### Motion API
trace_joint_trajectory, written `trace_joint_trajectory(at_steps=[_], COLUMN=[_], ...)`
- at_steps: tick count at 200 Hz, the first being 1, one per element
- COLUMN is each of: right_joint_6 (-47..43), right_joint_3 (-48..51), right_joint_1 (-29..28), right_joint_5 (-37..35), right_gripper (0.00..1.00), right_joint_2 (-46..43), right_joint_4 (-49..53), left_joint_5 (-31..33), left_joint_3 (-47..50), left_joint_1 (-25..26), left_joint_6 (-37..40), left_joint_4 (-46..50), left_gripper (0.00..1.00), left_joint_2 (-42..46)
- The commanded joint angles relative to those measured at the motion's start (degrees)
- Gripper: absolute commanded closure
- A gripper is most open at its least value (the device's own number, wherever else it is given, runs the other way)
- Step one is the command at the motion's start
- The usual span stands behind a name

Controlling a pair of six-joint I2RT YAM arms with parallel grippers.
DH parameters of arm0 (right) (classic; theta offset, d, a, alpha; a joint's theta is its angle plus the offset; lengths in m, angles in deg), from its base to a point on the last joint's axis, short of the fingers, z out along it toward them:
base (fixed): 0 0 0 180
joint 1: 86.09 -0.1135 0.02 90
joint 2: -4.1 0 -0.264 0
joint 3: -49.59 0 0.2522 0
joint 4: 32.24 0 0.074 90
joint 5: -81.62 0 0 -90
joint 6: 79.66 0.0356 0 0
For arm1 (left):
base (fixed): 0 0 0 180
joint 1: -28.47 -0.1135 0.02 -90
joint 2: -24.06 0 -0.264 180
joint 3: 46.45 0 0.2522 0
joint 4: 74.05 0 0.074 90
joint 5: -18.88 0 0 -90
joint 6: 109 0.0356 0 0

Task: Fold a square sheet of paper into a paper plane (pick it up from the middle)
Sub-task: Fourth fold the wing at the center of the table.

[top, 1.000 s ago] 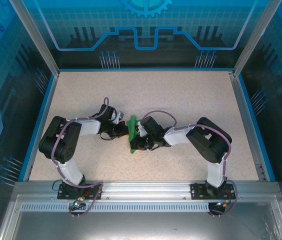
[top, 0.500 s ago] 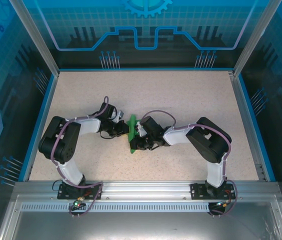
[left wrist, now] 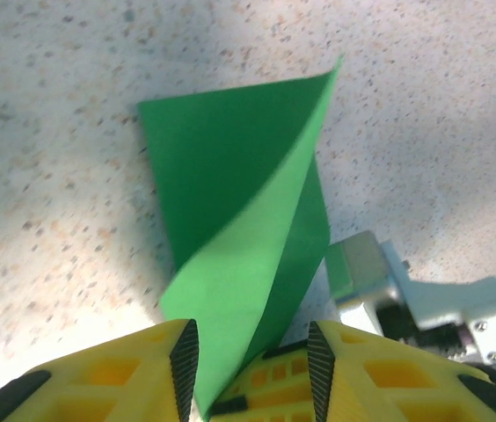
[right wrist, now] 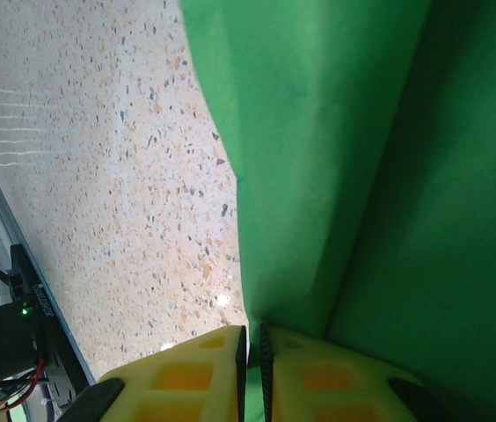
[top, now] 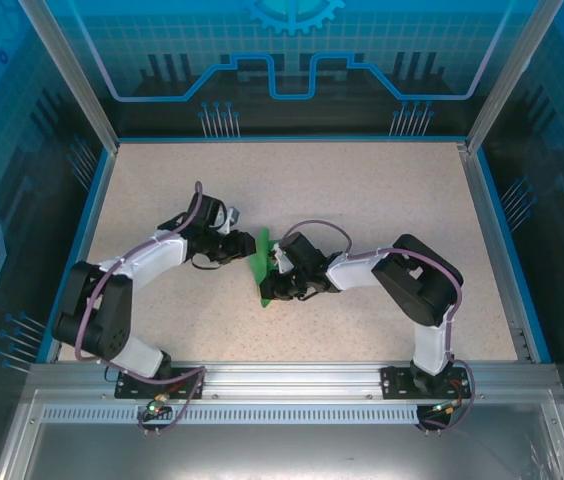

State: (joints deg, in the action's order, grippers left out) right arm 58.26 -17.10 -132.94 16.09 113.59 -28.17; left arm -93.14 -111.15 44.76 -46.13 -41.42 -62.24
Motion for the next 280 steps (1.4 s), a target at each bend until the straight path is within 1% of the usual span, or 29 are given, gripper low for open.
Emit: trace_joint_trajectory(at_steps=[1, 17, 31, 62, 99, 173, 280], right_joint_6=[-0.72, -0.64, -0.64, -0.69, -0.64, -0.68, -1.85], right_joint_3=[0.83, 0.89, 0.89, 0.9, 1.06, 1.59, 2.21], right_joint_1=[-1.14, -1.09, -1.14, -1.14, -1.13, -1.14, -1.56], right_joint_5=[-1.44, -1.37, -1.4, -1.53, -1.73, -1.78, -2.81], right_gripper=[0.85, 0.85, 0.85, 0.85, 0.85, 0.85, 0.84], right_joint_2=[2.06, 2.09, 2.05, 1.87, 1.58, 0.95, -2.35], right_joint_4=[3.46, 3.32, 3.28, 3.32, 3.28, 2.84, 1.87], left_joint_5=[2.35, -0.8, -2.93, -3.82, -4.85, -4.11, -0.93], left_joint_3=[1.72, 3.87, 4.43, 4.26, 3.99, 1.75, 0.75], left_joint_1=[0.49, 0.73, 1.29, 3.24, 4.05, 4.36, 4.36], left_joint_6=[-2.36, -4.26, -4.95, -5.12, -4.69, -2.36, 1.11], left_joint_4=[4.27, 0.95, -1.53, -4.21, -7.04, -7.62, -5.08], left_gripper=[0.6, 0.62, 0.68, 0.82, 0.9, 0.94, 0.95], left_joint_2=[4.94, 5.12, 3.1, -1.59, -6.72, -13.28, -17.54])
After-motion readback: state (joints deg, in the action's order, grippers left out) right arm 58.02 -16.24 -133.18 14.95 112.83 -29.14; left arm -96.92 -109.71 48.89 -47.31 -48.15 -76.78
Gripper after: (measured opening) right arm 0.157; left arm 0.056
